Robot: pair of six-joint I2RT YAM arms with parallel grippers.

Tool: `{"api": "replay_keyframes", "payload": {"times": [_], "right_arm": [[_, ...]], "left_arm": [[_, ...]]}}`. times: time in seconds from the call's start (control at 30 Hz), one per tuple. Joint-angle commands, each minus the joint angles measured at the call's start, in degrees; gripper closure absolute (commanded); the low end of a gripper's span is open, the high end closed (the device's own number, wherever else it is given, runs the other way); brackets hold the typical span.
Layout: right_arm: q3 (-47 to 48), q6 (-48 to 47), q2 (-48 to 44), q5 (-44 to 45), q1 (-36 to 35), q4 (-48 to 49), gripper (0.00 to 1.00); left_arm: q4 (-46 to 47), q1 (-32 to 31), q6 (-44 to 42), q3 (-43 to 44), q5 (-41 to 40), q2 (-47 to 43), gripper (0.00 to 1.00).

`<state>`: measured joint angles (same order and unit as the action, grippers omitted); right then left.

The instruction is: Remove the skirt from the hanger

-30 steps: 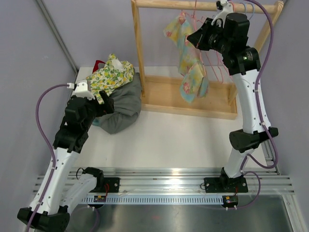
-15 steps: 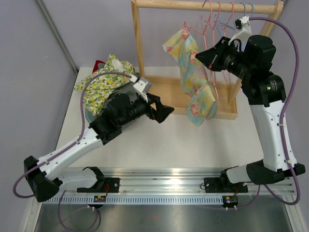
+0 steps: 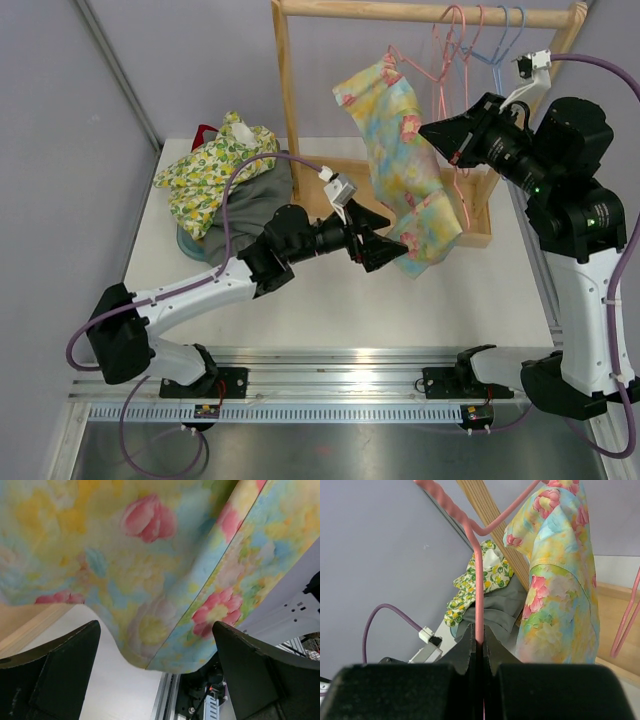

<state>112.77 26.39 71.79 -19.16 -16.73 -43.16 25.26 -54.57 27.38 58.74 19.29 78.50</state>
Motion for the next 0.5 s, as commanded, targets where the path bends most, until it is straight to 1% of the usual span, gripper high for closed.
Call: {"api": "replay_keyframes", "payload": {"times": [0.0, 0.03, 0.07, 0.1, 0.13, 0.2, 0.33, 0.47], "right_arm": [[-0.80, 0.24, -1.82, -0.97, 0.03, 2.81, 1.00], [-1.06, 0.15, -1.92, -0.88, -0.05, 2.90, 1.00], [-1.76, 0.24, -2.09, -0.71, -0.06, 2.99, 1.00], [-2.03, 0.15, -2.35, -0.53, 0.03, 3.16, 1.00], [-2.38, 0.15, -2.36, -0.44, 0.03, 3.17, 1.00], [-2.82, 0.15, -2.53, -0.09, 0.03, 3.69, 1.00], [-3.78, 0.41, -2.62, 0.17, 0.03, 4.31, 1.00], [-4.14, 0.59, -2.62, 0.52, 0.03, 4.83, 1.00]], "left_arm": [[8.84, -0.28, 1.80, 3.31, 2.51, 0.51, 0.01], [9.28, -0.28, 2.15, 3.40, 3.03, 0.86, 0.07], [10.59, -0.19, 2.59, 3.22, 4.17, 1.04, 0.31], [11.47, -0.28, 3.64, 3.05, 4.87, 1.13, 0.46], [13.48, -0.28, 4.26, 2.70, 5.49, 1.30, 0.65], [15.34, -0.28, 6.27, 1.30, 6.46, 1.31, 1.00], [18.95, -0.37, 7.95, -2.04, 8.22, 0.52, 1.00], [18.08, -0.72, 7.17, -4.77, 6.83, -0.98, 1.00]]}}
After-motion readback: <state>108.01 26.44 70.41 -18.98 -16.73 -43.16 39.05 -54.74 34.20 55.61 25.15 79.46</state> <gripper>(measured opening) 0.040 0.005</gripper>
